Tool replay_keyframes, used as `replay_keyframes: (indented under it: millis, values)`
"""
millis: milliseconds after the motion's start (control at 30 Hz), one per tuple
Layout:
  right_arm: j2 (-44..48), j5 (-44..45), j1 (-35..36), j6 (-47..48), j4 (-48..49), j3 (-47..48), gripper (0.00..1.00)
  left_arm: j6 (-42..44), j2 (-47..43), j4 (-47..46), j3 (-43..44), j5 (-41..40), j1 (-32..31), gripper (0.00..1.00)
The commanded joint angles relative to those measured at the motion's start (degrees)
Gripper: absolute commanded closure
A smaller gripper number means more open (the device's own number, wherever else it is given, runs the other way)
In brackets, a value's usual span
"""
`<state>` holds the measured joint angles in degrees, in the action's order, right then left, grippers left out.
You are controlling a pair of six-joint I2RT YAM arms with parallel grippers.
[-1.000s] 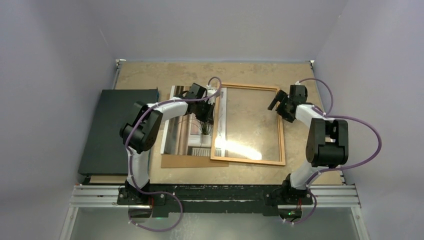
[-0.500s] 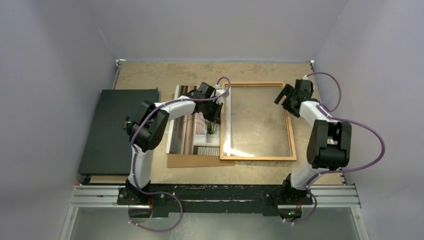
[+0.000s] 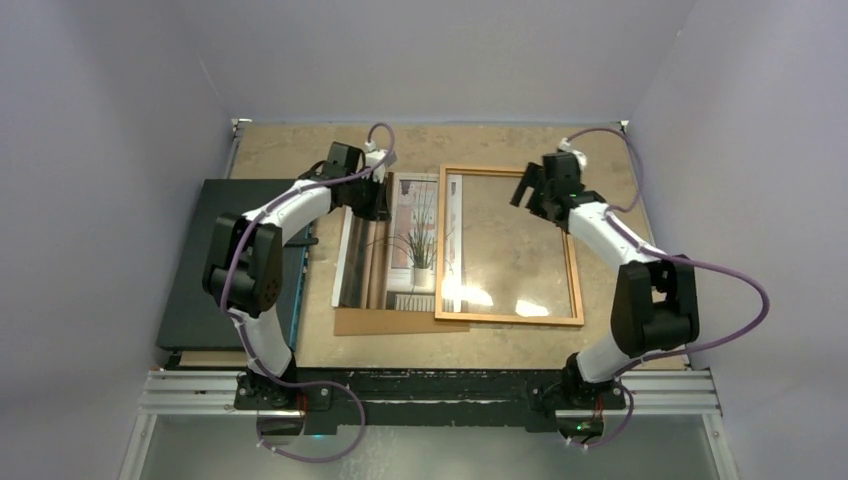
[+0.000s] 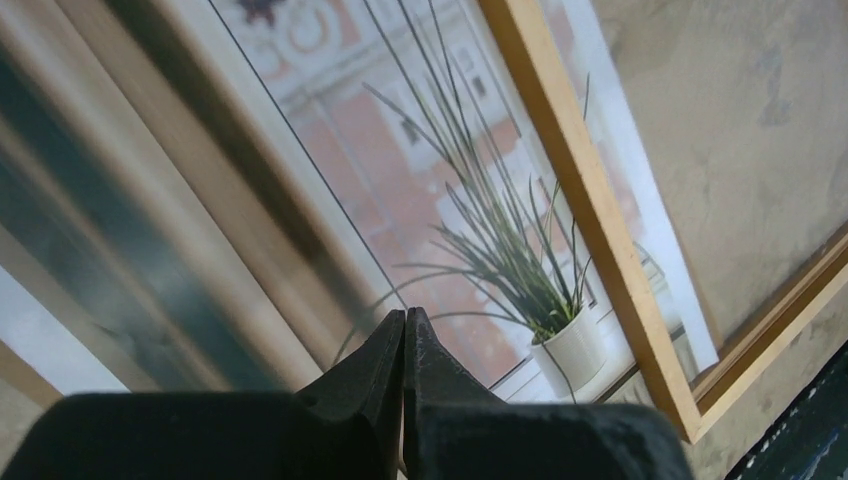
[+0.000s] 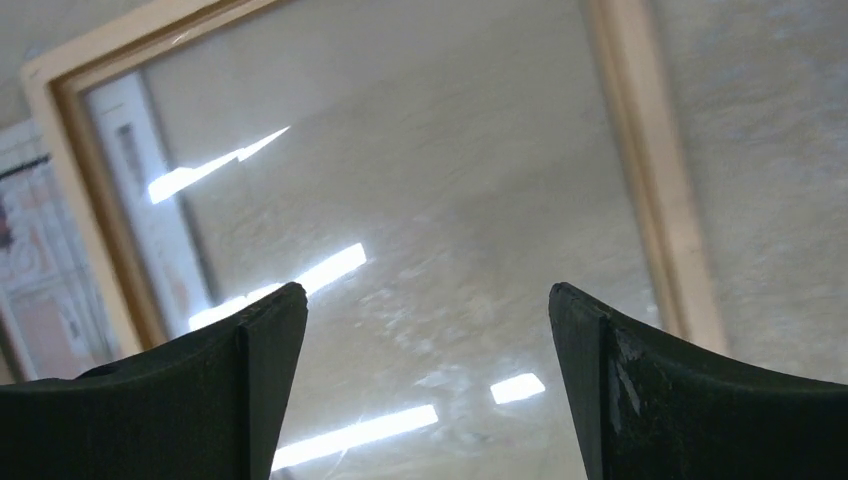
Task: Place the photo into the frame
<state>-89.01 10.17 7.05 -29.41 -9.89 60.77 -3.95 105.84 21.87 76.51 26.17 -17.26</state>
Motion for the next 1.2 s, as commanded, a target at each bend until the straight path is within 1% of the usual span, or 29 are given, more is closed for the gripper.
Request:
replay_keyframes:
  millis: [0, 67, 167, 267, 367, 500, 567, 667, 867, 1167]
  values:
    - [-1.66, 4.76, 14.56, -2.3, -1.32, 6.6, 0.12, 3.06, -0.22, 0.3, -5.35, -0.21, 0.95, 1.0]
    - [-3.15, 5.13, 20.76, -3.78, -0.63, 8.51, 0.18, 3.66, -0.33, -0.4, -7.08, -1.29, 1.08, 1.0]
    - [-6.72, 5.98, 29.38, -5.61, 0.38, 11.82, 0.22, 5.71, -0.98, -1.88, -9.9, -2.94, 1.08, 1.0]
    - [-12.41, 5.48, 34.82, -7.5, -0.92, 16.13, 0.24, 6.41, -0.8, -2.36, -11.43, -4.47, 1.68, 1.0]
    - [-17.42, 4.94, 37.84, -8.62, -0.99, 18.73, 0.24, 6.43, -0.88, -2.99, -13.04, -5.44, 2.69, 1.0]
    - [-21.59, 3.86, 38.48, -10.64, -0.92, 19.46, 0.26, 6.61, -1.16, -3.34, -14.79, -8.12, 3.4, 1.0]
    - [-22.91, 1.98, 38.44, -11.09, -1.46, 19.26, 0.26, 6.63, -1.09, -3.49, -15.5, -9.29, 3.68, 1.0]
    - [-23.99, 2.56, 38.13, -11.17, -1.42, 18.24, 0.26, 7.24, -1.09, -3.72, -16.39, -10.32, 3.8, 1.0]
    - [-22.51, 4.46, 35.06, -11.8, -1.28, 14.59, 0.25, 8.79, 0.0, -4.07, -17.41, -12.79, 3.81, 1.0]
    - [-18.81, 4.09, 29.52, -11.16, 0.34, 8.71, 0.24, 9.88, 1.11, -4.5, -17.7, -13.67, 3.81, 1.0]
